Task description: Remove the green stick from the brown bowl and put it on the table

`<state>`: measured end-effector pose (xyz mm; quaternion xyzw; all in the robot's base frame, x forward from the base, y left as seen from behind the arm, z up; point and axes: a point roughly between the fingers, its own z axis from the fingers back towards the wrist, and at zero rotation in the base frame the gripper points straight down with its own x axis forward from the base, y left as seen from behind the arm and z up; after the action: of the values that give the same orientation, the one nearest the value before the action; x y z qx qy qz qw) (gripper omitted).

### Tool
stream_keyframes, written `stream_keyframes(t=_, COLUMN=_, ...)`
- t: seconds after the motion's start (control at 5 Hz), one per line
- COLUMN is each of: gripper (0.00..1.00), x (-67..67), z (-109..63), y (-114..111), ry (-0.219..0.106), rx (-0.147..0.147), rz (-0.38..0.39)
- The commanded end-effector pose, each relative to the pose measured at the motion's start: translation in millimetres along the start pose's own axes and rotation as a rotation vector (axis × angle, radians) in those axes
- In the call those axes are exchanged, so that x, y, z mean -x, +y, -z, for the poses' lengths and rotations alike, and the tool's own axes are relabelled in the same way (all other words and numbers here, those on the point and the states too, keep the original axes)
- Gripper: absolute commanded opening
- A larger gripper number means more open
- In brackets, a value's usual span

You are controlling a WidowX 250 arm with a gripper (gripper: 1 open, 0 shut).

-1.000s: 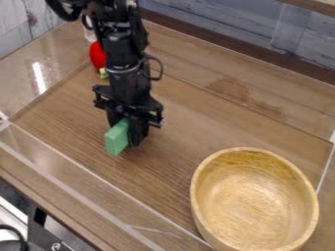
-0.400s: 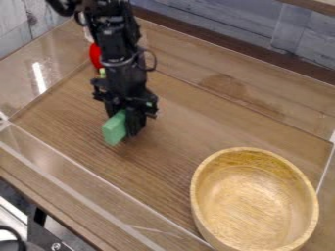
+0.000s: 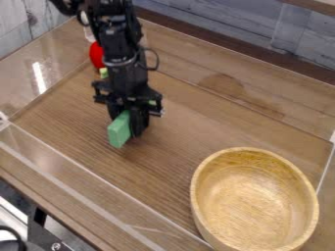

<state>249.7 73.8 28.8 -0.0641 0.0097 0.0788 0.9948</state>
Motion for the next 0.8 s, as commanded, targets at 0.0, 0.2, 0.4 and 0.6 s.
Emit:
stream_keyframes(t=0.0, gripper=0.00, x=2.6, z=-6.5, y=4.5, ry=-0.051, rx=-0.003, rz=-0.045)
stream_keyframes(t=0.2, gripper=0.00, x=0.2, z=-4.3, y=5.4, ry=-0.058, rx=0.003, rz=-0.057)
stream_keyframes(t=0.4, gripper=0.00, x=-2.2, z=-2.2, y=6.6, ry=-0.063, rx=0.007, rz=-0.061)
stream_keyframes(t=0.6, gripper=0.00, x=0.1, z=-0.1, y=9.6, ry=-0.067, rx=0.010, rz=-0.062)
